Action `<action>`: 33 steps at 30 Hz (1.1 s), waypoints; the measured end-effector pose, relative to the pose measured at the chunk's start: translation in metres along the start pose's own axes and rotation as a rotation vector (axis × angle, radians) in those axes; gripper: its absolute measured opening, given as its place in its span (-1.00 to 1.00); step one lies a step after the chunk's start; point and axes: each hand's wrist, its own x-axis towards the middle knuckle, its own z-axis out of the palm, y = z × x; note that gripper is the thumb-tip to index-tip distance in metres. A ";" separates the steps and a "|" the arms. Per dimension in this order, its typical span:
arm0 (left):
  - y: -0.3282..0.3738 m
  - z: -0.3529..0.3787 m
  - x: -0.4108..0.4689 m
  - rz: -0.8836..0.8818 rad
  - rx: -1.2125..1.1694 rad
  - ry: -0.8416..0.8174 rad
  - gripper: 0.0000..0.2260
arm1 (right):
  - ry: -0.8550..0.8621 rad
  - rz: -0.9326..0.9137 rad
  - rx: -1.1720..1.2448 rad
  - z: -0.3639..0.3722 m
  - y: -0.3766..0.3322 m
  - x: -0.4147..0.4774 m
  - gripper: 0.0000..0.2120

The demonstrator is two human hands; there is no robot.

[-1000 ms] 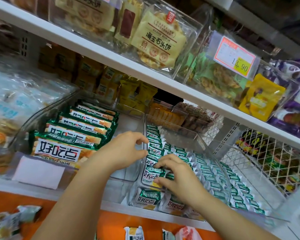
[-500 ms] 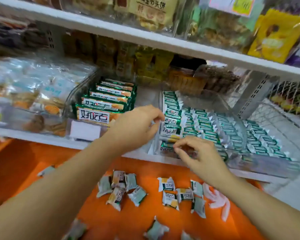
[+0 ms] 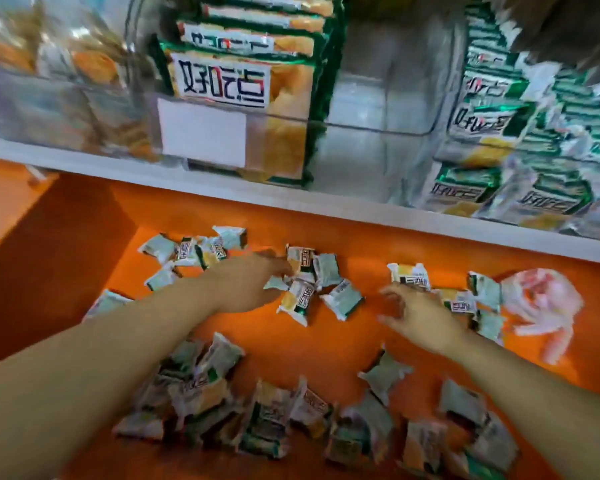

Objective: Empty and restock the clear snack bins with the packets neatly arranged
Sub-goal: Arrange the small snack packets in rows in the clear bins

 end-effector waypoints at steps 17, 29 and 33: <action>-0.011 0.083 0.142 -0.069 0.076 -0.209 -0.08 | -0.192 0.224 -0.179 0.002 0.111 0.088 0.18; 0.039 0.143 0.109 -0.019 0.007 -0.134 -0.08 | -0.231 0.149 -0.126 0.036 0.075 0.029 0.08; 0.048 0.145 0.098 -0.009 0.021 -0.162 -0.03 | -0.244 0.162 -0.045 0.034 0.066 0.022 -0.06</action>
